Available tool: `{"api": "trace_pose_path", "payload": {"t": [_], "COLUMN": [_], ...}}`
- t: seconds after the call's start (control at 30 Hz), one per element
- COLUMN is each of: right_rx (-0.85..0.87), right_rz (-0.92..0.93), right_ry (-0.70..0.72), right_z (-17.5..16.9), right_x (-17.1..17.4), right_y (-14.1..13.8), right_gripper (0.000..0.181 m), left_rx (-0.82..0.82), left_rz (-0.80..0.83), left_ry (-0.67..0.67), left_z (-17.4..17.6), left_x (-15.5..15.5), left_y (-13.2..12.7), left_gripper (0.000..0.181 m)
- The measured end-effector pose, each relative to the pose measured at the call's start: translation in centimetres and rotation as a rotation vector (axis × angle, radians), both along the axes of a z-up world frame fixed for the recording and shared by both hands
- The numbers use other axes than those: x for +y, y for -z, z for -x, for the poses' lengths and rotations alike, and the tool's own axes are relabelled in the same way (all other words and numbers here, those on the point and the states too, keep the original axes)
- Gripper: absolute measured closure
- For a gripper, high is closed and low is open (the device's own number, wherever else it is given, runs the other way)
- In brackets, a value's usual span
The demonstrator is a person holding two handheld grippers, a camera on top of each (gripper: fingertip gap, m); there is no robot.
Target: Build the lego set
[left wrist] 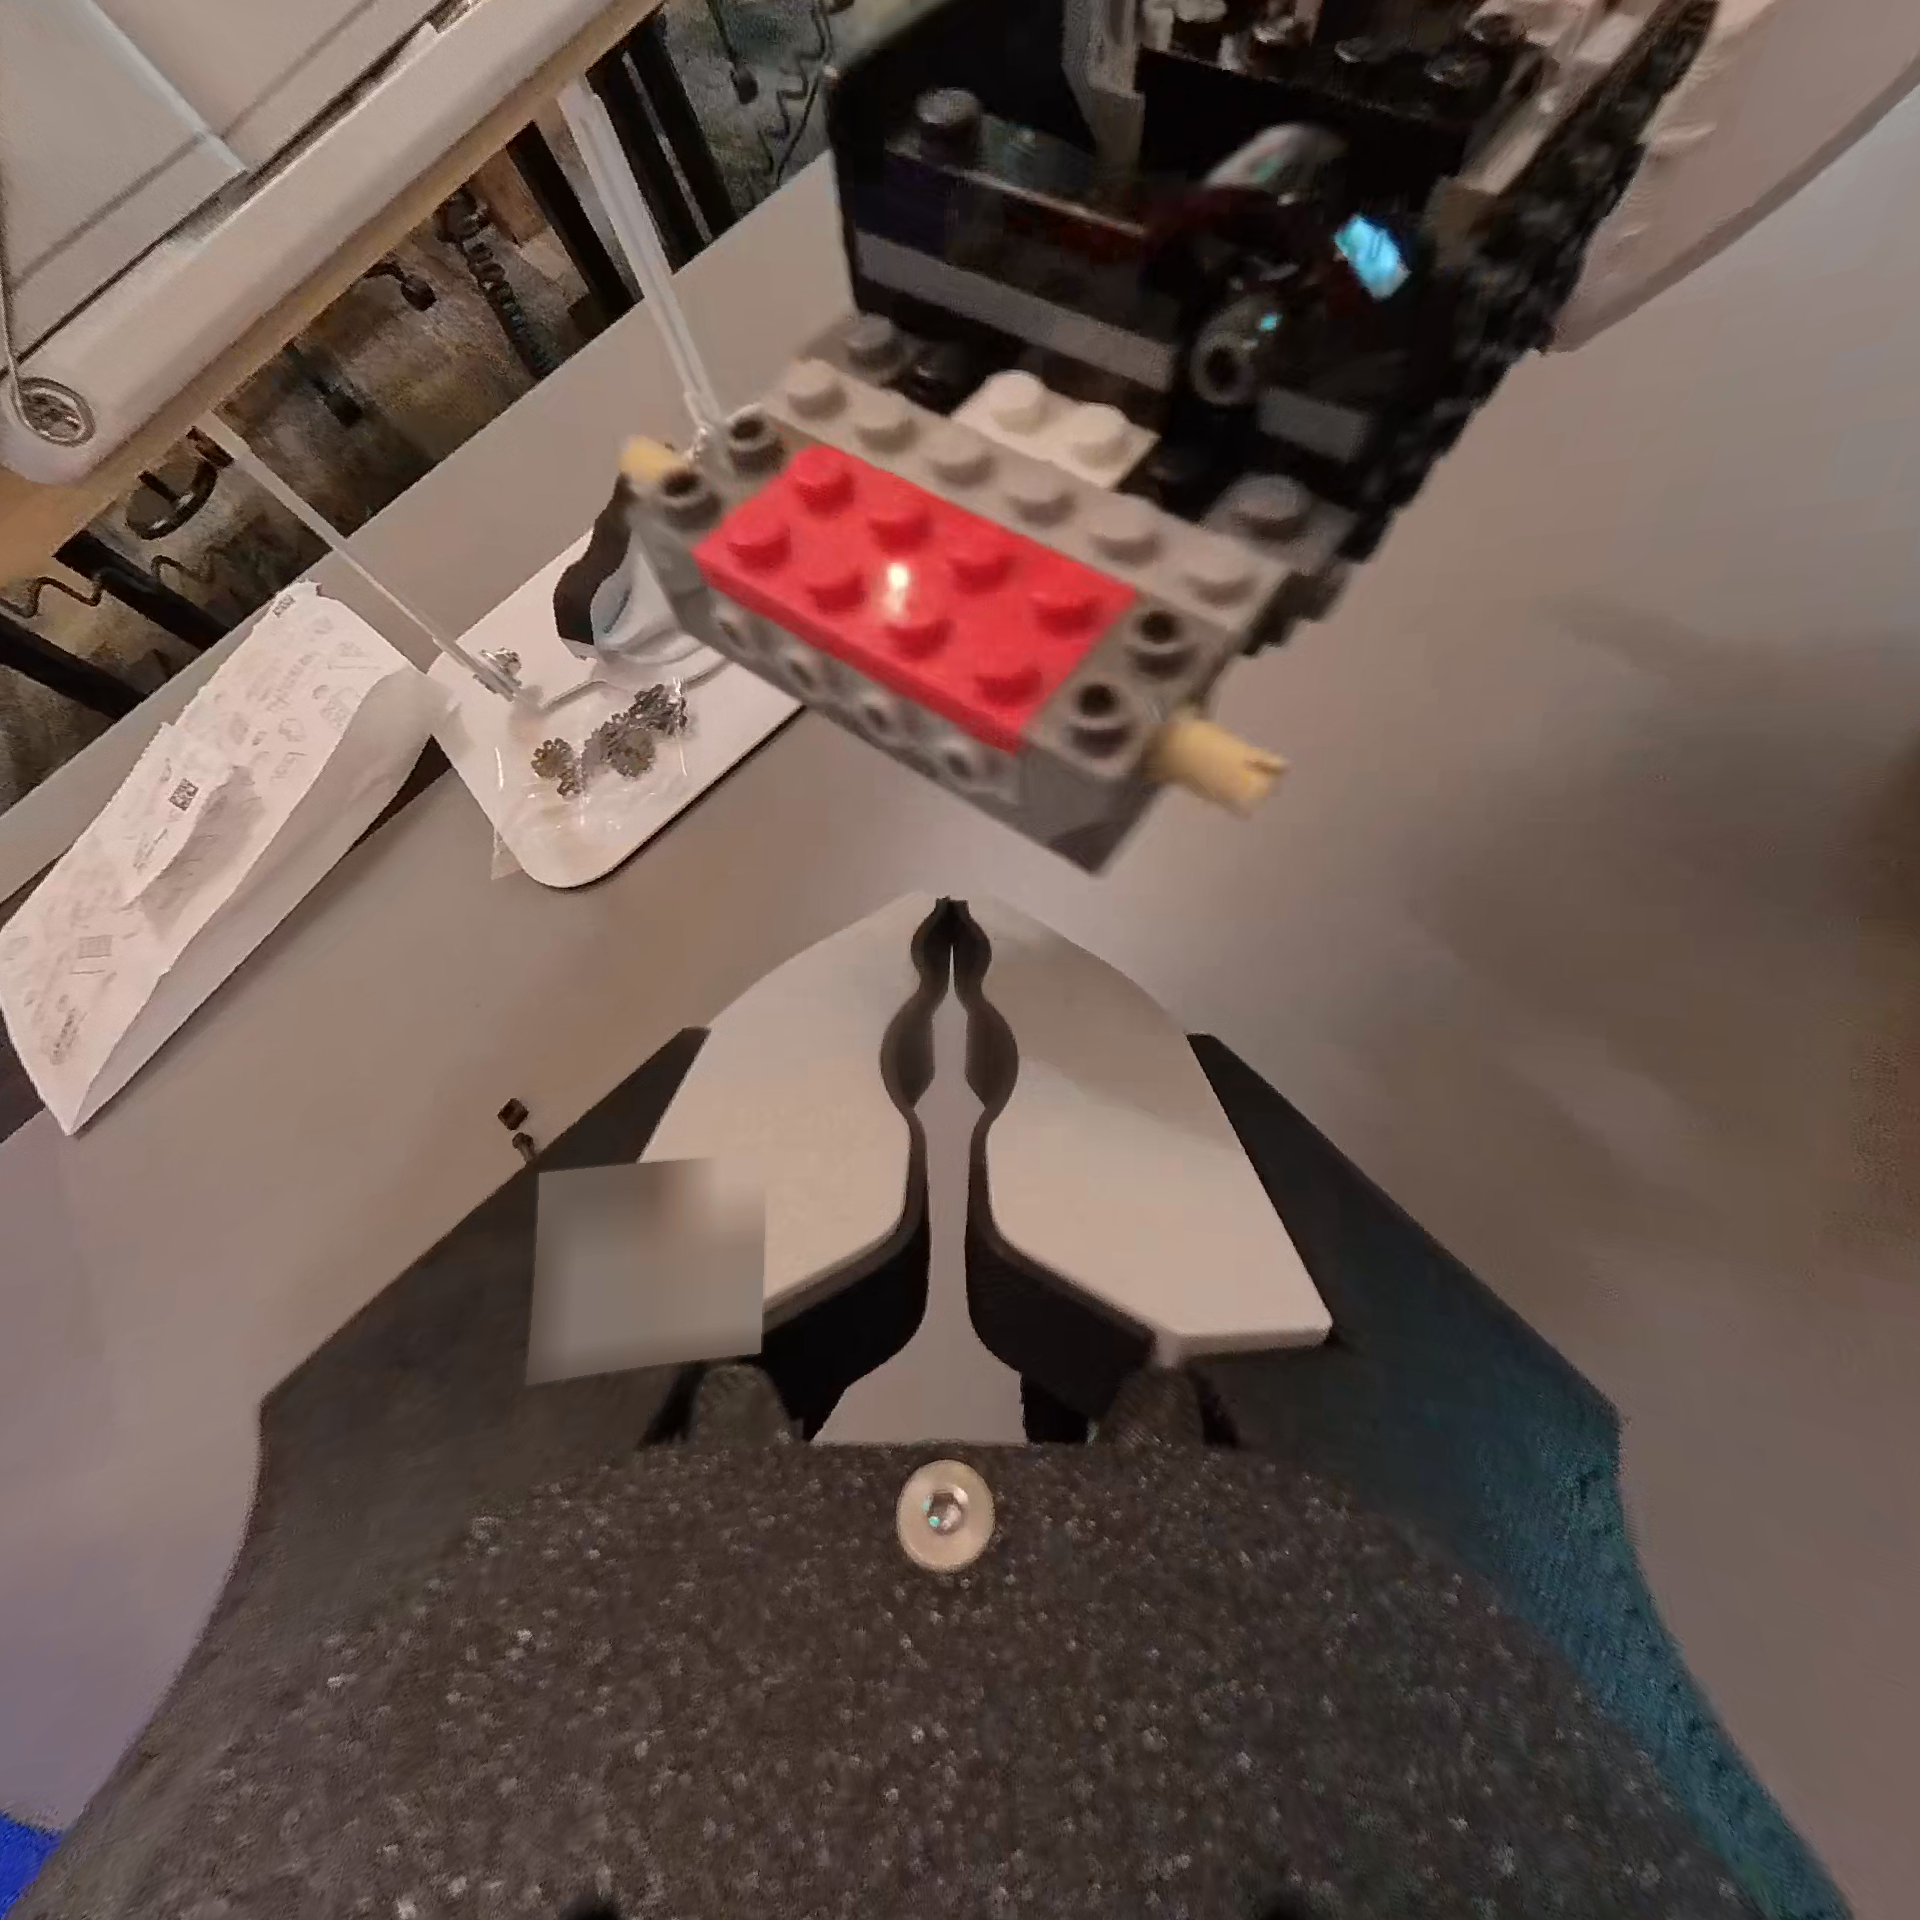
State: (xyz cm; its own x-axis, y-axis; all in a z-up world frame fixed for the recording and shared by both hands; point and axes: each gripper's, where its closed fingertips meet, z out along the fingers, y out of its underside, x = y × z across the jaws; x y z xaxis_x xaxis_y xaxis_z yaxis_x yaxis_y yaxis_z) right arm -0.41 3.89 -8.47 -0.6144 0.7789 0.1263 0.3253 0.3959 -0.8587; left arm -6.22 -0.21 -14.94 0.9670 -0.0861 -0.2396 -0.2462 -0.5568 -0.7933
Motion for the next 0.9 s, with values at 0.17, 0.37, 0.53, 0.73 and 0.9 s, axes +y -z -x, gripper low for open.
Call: {"api": "trace_pose_path", "payload": {"t": [0.17, 0.37, 0.53, 0.73, 0.9], "right_rx": [-0.029, -0.071, -0.072, 0.012, 0.051], "right_rz": [0.150, 0.262, 0.326, 0.397, 0.421], "right_ry": [-0.198, -0.428, -0.609, -0.787, -0.896], "right_z": [-1.0, -2.6, -3.7, -4.2, -4.1], "right_x": [-1.0, -2.5, -3.9, -4.8, -5.5], "right_y": [-0.5, -1.0, -1.6, -3.2, -3.6], "right_gripper": [0.120, 0.120, 0.120, 0.120, 0.121], "left_rx": [-0.039, -0.081, -0.110, -0.125, -0.135], "left_rz": [-0.023, -0.029, -0.029, -0.036, -0.042], "left_ry": [0.030, 0.065, 0.093, 0.128, 0.167], "left_z": [-0.7, -1.3, -1.9, -2.6, -3.4], "left_x": [0.1, 0.2, 0.2, 0.2, 0.1], "left_y": [-0.4, -0.5, -0.5, -0.8, -1.0], "left_gripper": [0.181, 0.181, 0.181, 0.181, 0.181]}}
